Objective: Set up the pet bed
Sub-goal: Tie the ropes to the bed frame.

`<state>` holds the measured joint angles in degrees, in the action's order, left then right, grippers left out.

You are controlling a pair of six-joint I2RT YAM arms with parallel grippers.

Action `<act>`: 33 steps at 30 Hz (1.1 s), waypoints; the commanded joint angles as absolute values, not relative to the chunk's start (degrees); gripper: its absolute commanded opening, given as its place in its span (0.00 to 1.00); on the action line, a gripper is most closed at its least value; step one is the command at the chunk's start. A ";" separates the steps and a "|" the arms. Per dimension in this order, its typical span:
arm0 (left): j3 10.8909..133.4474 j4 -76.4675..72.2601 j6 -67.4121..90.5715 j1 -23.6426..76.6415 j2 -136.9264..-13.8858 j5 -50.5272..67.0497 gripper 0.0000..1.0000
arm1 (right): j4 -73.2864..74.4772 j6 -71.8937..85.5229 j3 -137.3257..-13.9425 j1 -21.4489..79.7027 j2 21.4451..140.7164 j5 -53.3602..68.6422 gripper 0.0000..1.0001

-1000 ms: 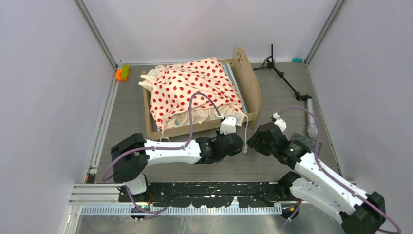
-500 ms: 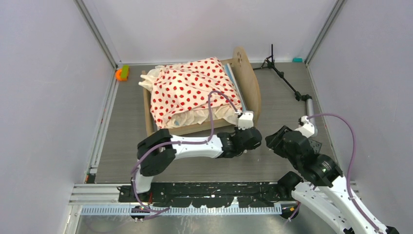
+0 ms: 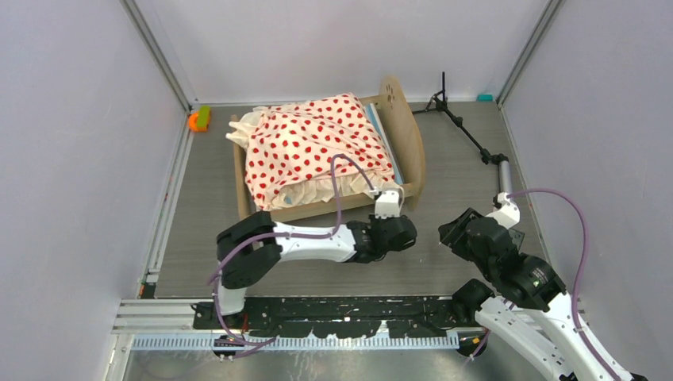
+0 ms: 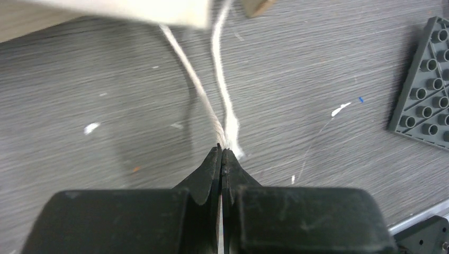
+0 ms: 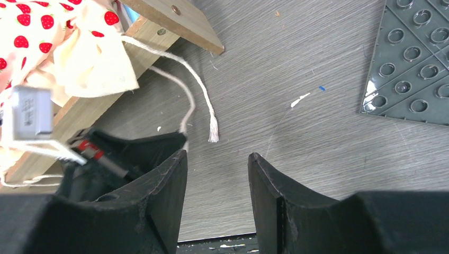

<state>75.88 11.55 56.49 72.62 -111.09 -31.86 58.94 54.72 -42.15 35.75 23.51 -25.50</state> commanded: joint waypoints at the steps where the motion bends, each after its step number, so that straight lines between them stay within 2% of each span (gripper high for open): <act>1: 70.31 12.10 59.35 72.60 -100.83 -37.58 0.00 | 57.74 54.23 -43.54 35.60 24.06 -27.33 0.51; 7: 67.47 14.52 61.30 72.60 -97.21 -39.56 0.00 | 57.46 54.18 -43.25 35.57 23.97 -27.01 0.51; 16: 76.44 23.77 65.07 71.76 -106.05 -39.47 0.00 | 57.48 54.42 -43.37 35.59 23.79 -26.18 0.51; 26: 83.61 21.19 66.59 69.74 -113.02 -34.63 0.01 | 58.11 55.01 -44.00 35.59 22.38 -26.19 0.51; 33: 87.80 20.14 67.81 68.54 -117.57 -31.39 0.06 | 59.15 55.04 -44.79 35.59 21.95 -26.19 0.51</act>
<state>85.19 21.47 66.06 69.30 -115.85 -32.73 59.18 54.39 -42.65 35.75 22.74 -25.41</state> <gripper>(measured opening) 0.058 0.510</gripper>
